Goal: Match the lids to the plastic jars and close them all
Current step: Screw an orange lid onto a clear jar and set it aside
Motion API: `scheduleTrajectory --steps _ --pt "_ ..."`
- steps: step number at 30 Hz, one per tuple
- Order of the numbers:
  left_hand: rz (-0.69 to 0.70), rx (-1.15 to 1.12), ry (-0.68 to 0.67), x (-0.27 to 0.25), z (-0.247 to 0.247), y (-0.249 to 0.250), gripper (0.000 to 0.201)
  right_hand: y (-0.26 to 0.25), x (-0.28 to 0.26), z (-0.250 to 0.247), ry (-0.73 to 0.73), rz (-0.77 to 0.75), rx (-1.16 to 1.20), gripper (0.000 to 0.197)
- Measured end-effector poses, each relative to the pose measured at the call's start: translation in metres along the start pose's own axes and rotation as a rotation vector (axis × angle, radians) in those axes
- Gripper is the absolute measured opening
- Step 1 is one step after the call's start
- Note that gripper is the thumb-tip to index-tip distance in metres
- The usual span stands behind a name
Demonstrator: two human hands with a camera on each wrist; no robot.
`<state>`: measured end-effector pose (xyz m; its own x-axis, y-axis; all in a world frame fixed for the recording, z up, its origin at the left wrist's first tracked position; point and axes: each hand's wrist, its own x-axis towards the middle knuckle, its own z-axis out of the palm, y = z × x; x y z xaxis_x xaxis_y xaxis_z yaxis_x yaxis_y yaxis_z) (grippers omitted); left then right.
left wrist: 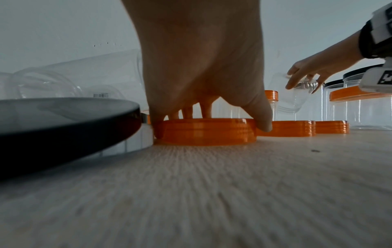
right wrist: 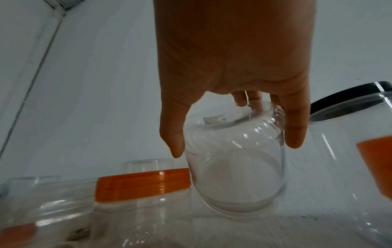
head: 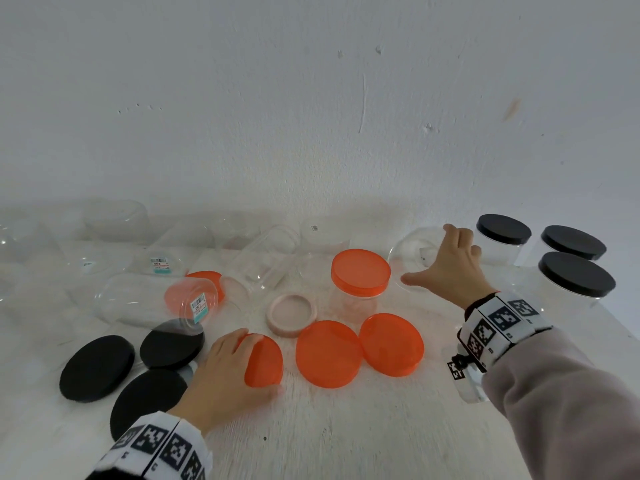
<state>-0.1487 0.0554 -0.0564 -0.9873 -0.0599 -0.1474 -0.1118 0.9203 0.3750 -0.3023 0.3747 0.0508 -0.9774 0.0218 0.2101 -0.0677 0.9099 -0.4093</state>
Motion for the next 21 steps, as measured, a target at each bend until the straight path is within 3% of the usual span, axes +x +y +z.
scheduleTrajectory --steps 9,16,21 --pt "-0.017 -0.117 0.067 -0.003 -0.014 0.004 0.094 -0.006 -0.052 -0.023 0.049 -0.029 0.268 0.112" --pt "-0.041 -0.409 0.16 -0.019 -0.04 0.004 0.101 -0.024 -0.095 -0.026 -0.281 -0.031 0.658 0.096" --pt "-0.051 -0.577 0.174 -0.033 -0.059 0.009 0.095 -0.044 -0.117 -0.015 -0.375 -0.039 0.731 0.082"
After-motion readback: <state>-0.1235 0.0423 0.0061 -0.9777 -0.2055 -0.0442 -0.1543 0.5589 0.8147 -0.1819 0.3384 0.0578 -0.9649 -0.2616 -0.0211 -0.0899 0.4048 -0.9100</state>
